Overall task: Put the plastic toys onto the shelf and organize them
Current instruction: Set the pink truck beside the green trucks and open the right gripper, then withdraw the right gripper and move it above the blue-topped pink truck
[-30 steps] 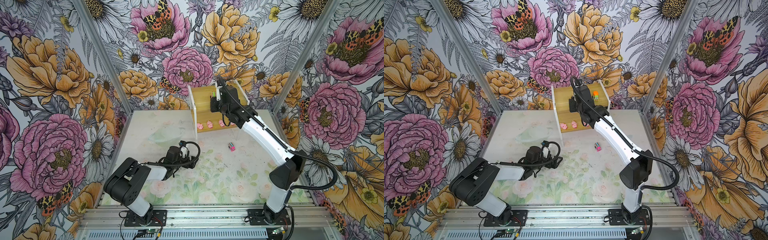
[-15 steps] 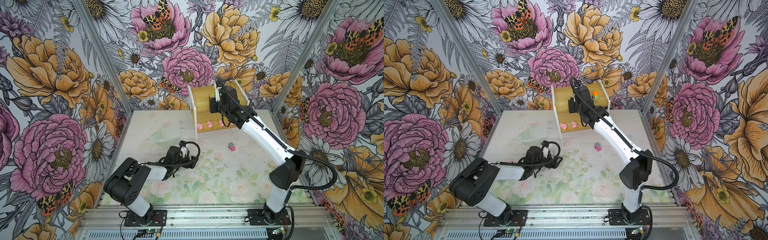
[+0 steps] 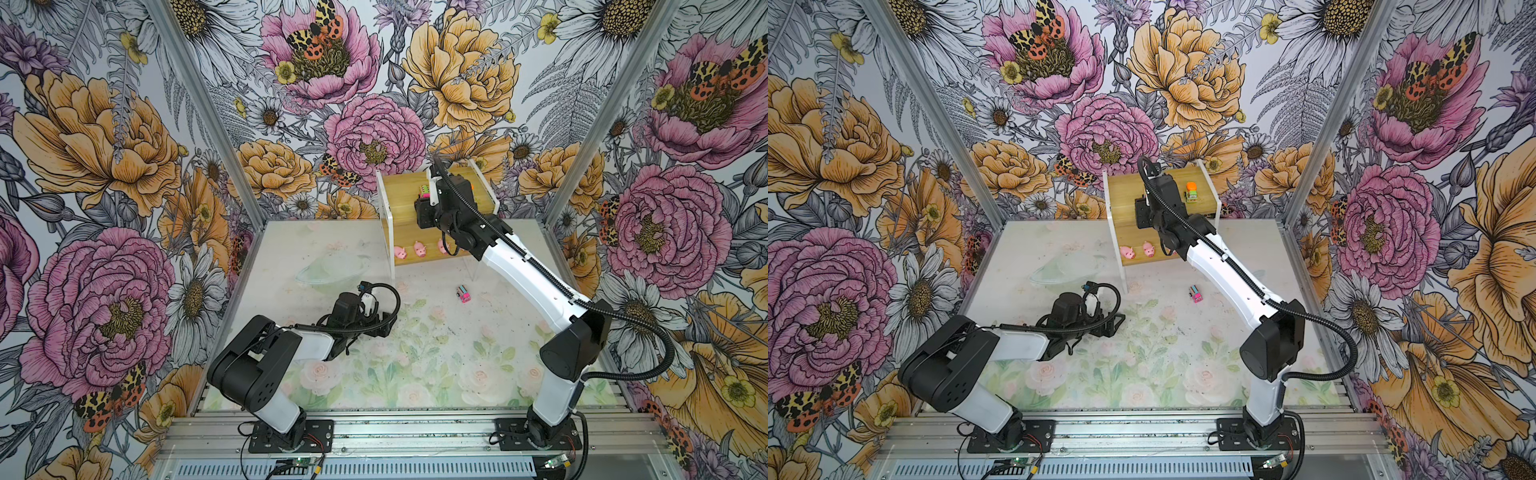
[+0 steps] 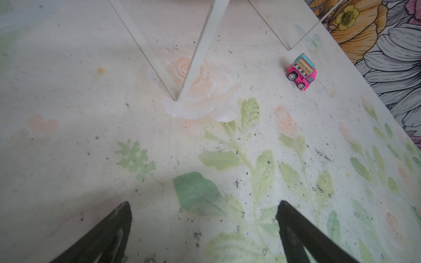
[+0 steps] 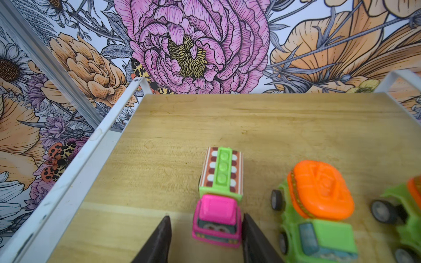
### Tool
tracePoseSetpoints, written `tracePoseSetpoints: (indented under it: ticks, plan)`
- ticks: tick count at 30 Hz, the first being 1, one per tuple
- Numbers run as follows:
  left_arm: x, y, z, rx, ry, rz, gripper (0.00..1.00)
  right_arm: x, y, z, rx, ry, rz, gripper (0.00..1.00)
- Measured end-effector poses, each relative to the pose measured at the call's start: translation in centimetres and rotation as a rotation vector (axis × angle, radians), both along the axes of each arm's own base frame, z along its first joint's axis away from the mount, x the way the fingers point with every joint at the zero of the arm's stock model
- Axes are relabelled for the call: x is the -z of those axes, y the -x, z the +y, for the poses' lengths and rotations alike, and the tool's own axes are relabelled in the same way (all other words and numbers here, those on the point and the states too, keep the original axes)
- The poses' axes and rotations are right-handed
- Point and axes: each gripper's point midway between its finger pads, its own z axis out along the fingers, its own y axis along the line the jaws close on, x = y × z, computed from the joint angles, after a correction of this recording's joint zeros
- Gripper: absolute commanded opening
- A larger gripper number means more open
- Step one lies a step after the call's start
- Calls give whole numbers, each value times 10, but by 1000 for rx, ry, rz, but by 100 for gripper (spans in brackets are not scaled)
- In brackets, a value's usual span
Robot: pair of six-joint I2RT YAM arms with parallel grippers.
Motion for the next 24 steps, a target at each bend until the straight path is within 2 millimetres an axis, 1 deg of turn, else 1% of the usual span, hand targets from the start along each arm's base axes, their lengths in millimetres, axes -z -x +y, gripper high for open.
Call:
tracePoseSetpoints:
  ticks: [7,10,12,14,16,18,19,21,23,24]
  plan:
    - [0,0,0,0,0,0,99,-3,16,-6,-18,-1,13,59]
    - [0,0,0,0,0,0,99,-8,30,-9,-45,-17,20,60]
    - [0,0,0,0,0,0,99,-12,44,-13,-62,-30,21,61]
    - [0,0,0,0,-1,0,99,-18,64,-22,-72,-47,17,61]
    - [0,0,0,0,-1,0,99,-21,86,-36,-69,-65,12,62]
    - [0,0,0,0,0,0,99,-20,112,-55,-57,-84,6,63]
    - [0,0,0,0,-1,0,99,-18,122,-64,-48,-93,6,64]
    - [0,0,0,2,-3,0,99,-4,139,-83,-15,-112,15,65]
    - [0,0,0,2,-4,0,99,26,147,-99,23,-113,54,66]
    - [1,0,0,2,-4,0,99,48,150,-105,41,-106,81,66]
